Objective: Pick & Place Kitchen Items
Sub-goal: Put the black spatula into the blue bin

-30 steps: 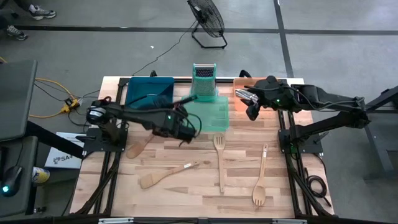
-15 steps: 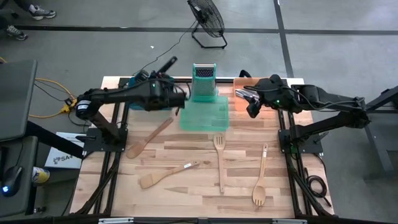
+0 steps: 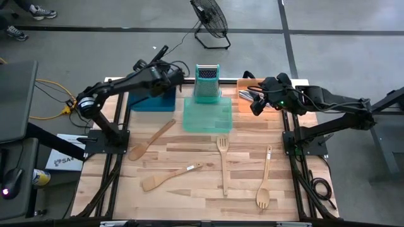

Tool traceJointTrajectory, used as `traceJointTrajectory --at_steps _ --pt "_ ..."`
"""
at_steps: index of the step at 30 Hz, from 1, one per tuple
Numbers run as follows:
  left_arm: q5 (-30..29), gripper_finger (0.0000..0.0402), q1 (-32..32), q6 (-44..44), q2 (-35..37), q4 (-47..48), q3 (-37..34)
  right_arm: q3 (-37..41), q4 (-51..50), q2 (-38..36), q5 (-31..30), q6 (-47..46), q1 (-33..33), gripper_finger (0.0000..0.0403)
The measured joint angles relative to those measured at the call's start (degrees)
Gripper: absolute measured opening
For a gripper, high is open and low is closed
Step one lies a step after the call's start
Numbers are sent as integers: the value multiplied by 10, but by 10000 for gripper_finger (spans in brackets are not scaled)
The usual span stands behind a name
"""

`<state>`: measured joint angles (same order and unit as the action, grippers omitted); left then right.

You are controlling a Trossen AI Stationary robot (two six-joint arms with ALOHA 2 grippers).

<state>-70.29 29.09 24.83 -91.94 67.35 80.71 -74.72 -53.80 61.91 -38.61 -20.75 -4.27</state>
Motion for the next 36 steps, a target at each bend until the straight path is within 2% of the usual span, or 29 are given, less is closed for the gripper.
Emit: traceJointTrajectory --at_steps 4,8,12,16,21,24,36 --pt "9 66 24 -157 -1 -139 -40 0 0 0 -3 0 0 238" --pt "52 66 44 -303 -1 -266 -76 0 0 0 -10 8 0 238" --pt "80 66 67 -398 -1 -335 -108 0 0 0 -10 11 0 238" --pt "128 66 99 -412 -1 -344 -133 0 0 0 -10 11 0 238" --pt "144 66 131 -413 -1 -351 -159 0 0 0 -25 11 0 238" --pt "174 66 142 -415 -1 -362 -163 0 0 0 -33 12 0 238" --pt "169 66 144 -467 -1 -419 -224 0 0 0 -34 12 0 238"
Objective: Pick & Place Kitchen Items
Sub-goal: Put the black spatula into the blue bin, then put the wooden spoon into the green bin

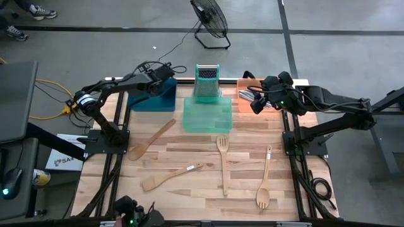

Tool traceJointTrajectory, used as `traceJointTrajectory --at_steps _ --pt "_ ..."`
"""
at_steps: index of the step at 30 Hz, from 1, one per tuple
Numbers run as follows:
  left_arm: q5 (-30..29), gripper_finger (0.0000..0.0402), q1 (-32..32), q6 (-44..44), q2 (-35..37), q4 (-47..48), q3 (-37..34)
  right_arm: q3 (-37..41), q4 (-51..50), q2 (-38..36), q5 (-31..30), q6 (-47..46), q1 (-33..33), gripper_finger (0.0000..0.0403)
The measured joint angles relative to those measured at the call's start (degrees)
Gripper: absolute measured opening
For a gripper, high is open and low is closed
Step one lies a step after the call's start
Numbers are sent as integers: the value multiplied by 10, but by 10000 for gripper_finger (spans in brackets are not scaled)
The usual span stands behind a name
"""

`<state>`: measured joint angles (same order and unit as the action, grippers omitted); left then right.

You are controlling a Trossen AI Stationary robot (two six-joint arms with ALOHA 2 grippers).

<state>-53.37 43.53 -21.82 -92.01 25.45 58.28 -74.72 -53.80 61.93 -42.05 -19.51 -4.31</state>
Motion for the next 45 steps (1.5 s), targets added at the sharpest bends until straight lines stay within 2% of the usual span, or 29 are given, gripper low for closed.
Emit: traceJointTrajectory --at_steps 9,19,21,24,27,40,45 --pt "3 66 0 -8 0 -18 -49 0 0 0 0 -2 0 238" --pt "27 66 0 -9 0 -13 -58 0 0 0 0 -2 0 238" --pt "47 78 0 -10 0 -13 -58 0 0 0 0 -2 0 238" --pt "75 118 0 -10 0 -13 -59 0 0 0 0 -2 0 238" --pt "83 141 -1 -10 0 -14 -59 0 0 0 0 -2 0 238" --pt "74 151 0 -8 0 -13 -58 0 0 0 2 -2 0 238" --pt "66 152 0 10 0 34 -29 0 0 0 2 -2 0 238"
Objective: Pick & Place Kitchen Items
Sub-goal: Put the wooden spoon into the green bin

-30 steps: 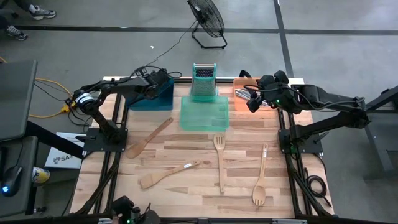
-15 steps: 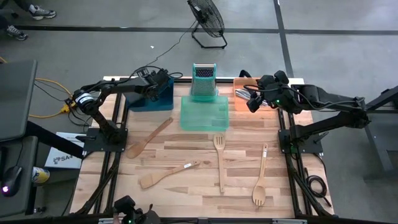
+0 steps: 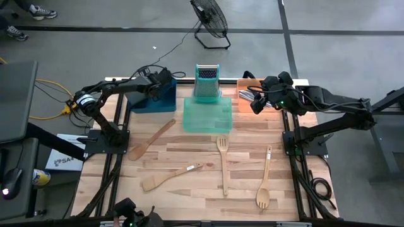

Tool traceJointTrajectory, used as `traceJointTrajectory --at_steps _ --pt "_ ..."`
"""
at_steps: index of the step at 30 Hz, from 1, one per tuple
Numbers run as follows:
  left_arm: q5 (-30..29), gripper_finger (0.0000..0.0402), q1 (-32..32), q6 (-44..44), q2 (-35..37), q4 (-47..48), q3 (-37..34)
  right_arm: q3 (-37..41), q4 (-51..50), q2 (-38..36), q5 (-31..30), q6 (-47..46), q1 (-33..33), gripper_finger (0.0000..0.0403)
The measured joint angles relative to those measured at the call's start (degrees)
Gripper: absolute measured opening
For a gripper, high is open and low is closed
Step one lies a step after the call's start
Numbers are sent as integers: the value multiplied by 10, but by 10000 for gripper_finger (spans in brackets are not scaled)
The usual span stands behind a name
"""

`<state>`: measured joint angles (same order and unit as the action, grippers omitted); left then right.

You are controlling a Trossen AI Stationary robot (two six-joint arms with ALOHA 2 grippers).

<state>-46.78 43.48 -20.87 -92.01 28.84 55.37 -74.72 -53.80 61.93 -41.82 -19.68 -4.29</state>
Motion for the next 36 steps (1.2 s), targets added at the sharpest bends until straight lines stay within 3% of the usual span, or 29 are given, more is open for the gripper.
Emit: traceJointTrajectory --at_steps 3,8,16,24,36 --pt "8 152 0 20 0 39 26 0 0 0 0 0 0 238" --pt "73 152 0 60 0 136 78 0 0 0 0 0 0 238" --pt "262 152 0 132 2 285 155 0 0 0 4 0 0 238" --pt "431 152 -2 167 55 335 162 0 0 0 34 3 0 238" --pt "438 152 -106 263 129 412 162 0 0 0 75 4 1 238"
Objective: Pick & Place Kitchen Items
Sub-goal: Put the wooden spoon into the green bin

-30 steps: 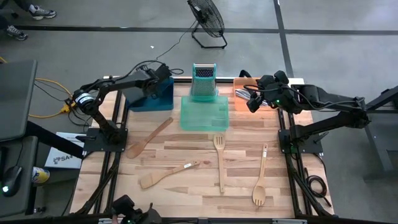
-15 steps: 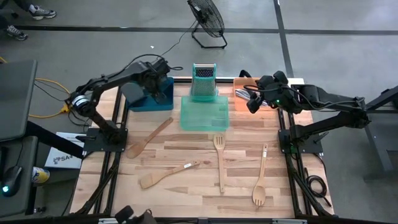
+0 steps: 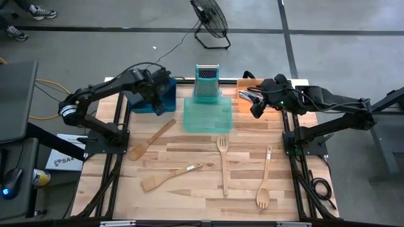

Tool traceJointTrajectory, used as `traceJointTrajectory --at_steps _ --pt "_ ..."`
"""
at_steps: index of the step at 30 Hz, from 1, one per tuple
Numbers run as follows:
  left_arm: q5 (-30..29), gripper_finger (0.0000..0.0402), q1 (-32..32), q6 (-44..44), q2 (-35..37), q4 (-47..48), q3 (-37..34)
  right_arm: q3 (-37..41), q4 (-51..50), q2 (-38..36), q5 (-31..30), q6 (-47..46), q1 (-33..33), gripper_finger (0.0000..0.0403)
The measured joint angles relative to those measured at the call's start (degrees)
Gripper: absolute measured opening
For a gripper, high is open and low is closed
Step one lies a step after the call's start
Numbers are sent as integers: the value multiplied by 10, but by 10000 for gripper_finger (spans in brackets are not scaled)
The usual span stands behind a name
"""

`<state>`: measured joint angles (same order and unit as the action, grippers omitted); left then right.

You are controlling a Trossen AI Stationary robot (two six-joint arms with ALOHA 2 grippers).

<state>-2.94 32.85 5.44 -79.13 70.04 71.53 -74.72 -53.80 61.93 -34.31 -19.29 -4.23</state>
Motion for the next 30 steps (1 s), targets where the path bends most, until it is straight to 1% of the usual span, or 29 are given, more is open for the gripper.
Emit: traceJointTrajectory --at_steps 4,10,14,19,23,27,30 --pt "-9 152 -49 36 2 23 0 0 0 0 20 0 0 238" --pt "-28 152 -121 93 2 37 -5 0 0 0 30 0 0 238" --pt "-31 152 -166 149 2 35 -42 0 0 0 41 1 0 238" --pt "-5 152 -225 236 2 1 -109 0 0 0 50 6 0 238" --pt "9 152 -265 306 2 -25 -145 0 0 0 62 11 0 238" --pt "10 152 -294 366 2 -46 -170 0 0 0 62 12 0 238" --pt "11 152 -304 411 2 -45 -188 0 0 0 62 12 0 238"
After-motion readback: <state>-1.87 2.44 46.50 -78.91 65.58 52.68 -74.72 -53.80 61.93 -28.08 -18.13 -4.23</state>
